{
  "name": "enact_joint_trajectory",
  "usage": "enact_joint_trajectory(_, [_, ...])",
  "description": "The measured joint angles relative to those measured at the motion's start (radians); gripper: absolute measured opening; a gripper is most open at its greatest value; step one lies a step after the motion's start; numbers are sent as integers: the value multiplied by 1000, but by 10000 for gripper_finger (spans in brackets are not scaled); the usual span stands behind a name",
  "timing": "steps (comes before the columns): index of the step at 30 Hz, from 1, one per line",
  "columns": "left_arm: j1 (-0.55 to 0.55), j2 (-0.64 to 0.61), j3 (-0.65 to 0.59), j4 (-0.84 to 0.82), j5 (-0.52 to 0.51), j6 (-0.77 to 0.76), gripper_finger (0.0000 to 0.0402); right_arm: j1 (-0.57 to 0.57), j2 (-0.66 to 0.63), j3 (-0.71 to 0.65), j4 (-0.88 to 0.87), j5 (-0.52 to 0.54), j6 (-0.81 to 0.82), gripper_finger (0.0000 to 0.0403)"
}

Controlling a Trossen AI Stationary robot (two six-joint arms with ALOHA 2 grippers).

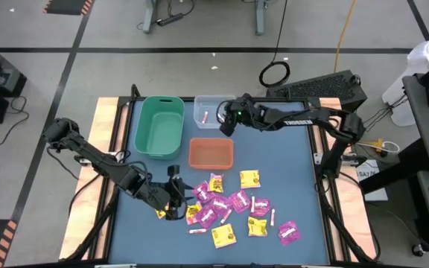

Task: Sort candy
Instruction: Put the white candy into the transparent bin

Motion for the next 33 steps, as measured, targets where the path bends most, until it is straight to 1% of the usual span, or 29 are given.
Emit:
enact_joint_trajectory(4, [0, 1, -47, 28, 0, -3, 144, 93, -100, 0, -117, 4, 23, 164])
enact_joint_trajectory(8, [3, 1, -77, 34, -4, -47, 144, 212, -177, 0, -210, 4, 62, 161])
enact_joint_trajectory(11, [3, 1, -87, 52, -11, -52, 144, 310, -196, 0, -282, 4, 101, 160])
enact_joint_trajectory(13, [1, 1, -98, 92, -10, -52, 144, 376, -197, -1, -342, 3, 130, 160])
enact_joint_trajectory(18, [-42, 34, -120, 210, 96, -21, 144, 529, -189, -12, -396, 8, 211, 160])
enact_joint_trajectory(20, [-68, 59, -120, 240, 115, -24, 144, 588, -189, -26, -389, 48, 223, 160])
enact_joint_trajectory(24, [-116, 119, -119, 307, 143, -73, 144, 690, -189, -58, -374, 214, 254, 160])
enact_joint_trajectory(27, [-145, 171, -119, 352, 174, -120, 144, 748, -189, -80, -349, 304, 283, 160])
enact_joint_trajectory(29, [-168, 213, -117, 407, 192, -126, 144, 779, -189, -90, -345, 338, 302, 160])
enact_joint_trajectory(33, [-207, 297, -116, 529, 193, -127, 144, 813, -189, -93, -336, 347, 303, 160])
